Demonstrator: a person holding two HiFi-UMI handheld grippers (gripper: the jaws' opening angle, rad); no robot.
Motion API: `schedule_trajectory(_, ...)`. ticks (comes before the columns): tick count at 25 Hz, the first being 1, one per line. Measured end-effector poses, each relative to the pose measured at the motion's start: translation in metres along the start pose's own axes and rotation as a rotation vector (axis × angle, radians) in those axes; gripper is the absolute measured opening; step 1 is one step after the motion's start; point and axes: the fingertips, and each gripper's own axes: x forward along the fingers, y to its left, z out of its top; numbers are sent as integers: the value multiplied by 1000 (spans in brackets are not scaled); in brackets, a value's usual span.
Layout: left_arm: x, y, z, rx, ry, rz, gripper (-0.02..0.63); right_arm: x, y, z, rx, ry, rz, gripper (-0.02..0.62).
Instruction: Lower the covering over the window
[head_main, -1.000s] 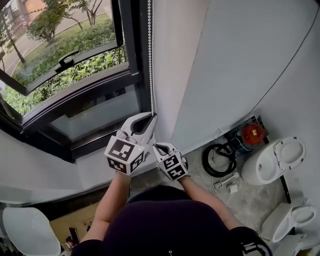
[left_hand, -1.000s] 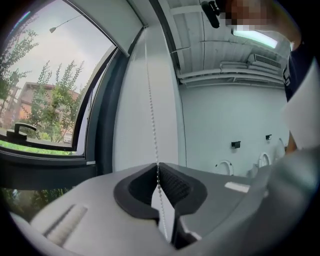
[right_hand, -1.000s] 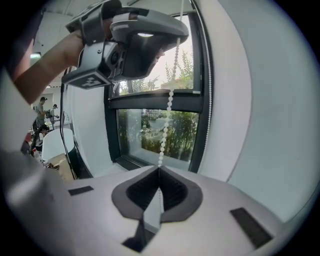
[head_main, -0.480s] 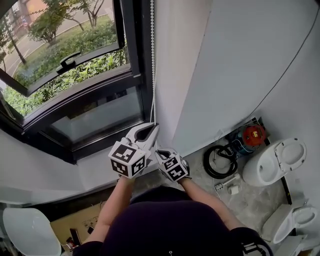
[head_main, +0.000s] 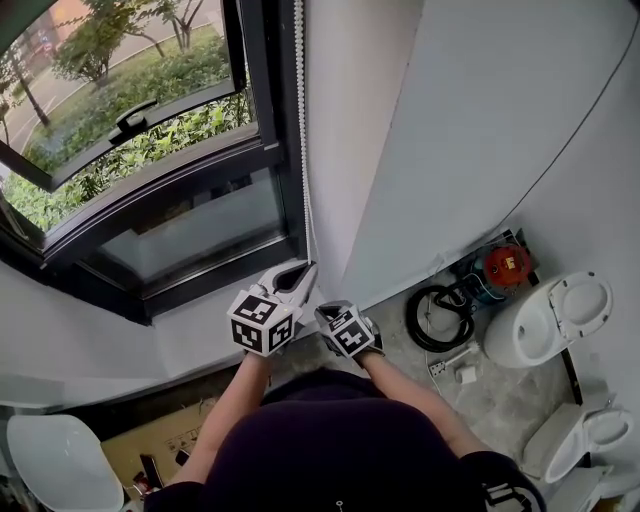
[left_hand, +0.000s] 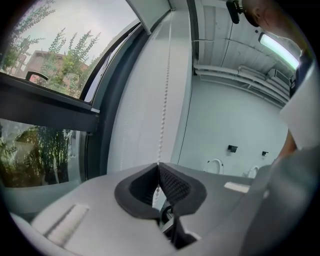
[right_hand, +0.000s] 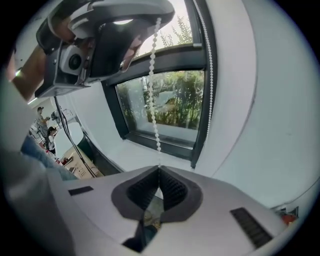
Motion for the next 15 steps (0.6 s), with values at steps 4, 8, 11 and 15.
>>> schedule_trajectory(4, 6, 0, -7, 2, 29, -5, 14, -2, 0, 0, 1, 1, 3, 12)
schedule_trajectory(8, 7, 2, -31, -61, 62, -7, 14, -3, 1, -1, 2, -1, 5, 12)
schedule_trajectory(11, 8, 2, -40, -64, 84, -6, 14, -4, -1, -2, 2, -2, -3, 12)
schedule_trajectory(15, 7, 6, -44, -68, 85, 3, 14, -9, -10, 1, -35, -31, -61, 14)
